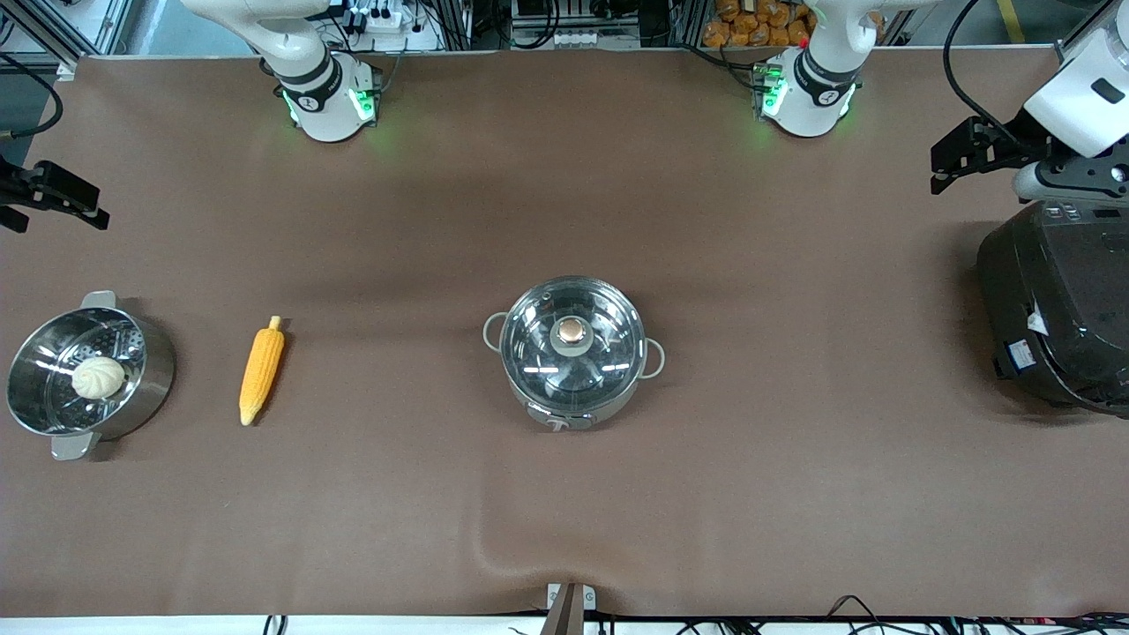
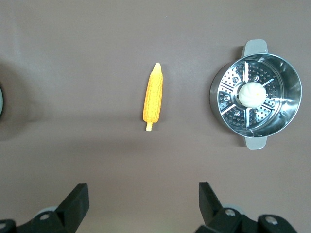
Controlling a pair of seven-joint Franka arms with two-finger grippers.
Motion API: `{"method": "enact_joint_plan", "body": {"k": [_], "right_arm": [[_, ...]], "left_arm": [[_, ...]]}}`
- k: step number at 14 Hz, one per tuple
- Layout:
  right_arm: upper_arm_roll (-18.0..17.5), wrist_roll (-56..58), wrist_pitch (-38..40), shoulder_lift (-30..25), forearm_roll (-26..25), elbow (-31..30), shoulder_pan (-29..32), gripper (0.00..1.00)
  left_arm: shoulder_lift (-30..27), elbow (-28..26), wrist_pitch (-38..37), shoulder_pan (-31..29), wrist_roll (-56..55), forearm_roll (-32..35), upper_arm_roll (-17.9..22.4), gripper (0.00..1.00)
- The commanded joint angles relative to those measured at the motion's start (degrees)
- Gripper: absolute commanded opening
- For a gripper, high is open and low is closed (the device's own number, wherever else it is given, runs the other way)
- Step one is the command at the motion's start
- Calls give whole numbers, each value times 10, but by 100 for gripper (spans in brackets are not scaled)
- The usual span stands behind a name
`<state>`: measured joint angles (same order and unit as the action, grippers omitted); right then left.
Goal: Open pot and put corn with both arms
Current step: 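Grasp the glass lid knob with the left gripper while the right gripper grasps the corn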
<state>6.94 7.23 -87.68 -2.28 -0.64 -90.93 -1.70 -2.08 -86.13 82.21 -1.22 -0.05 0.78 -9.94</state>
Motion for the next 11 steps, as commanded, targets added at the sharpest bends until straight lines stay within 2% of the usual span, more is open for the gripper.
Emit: {"method": "enact_joint_plan", "body": {"k": [1, 5, 8, 11], "right_arm": [[-11, -1, 1, -16, -9, -12, 9, 100], [-11, -2, 1, -16, -8, -10, 7, 100], [-11, -7, -2, -16, -8, -15, 6, 100], [-12, -15, -30, -13, -6, -36, -2, 100]], "left_arm": [[-3, -4, -2, -5, 0, -11, -3, 100], [32, 34, -3, 2, -4, -9, -14, 100], [55, 40, 0, 24, -11, -10, -22, 100], [111, 81, 7, 57, -51, -10, -22, 100]]}}
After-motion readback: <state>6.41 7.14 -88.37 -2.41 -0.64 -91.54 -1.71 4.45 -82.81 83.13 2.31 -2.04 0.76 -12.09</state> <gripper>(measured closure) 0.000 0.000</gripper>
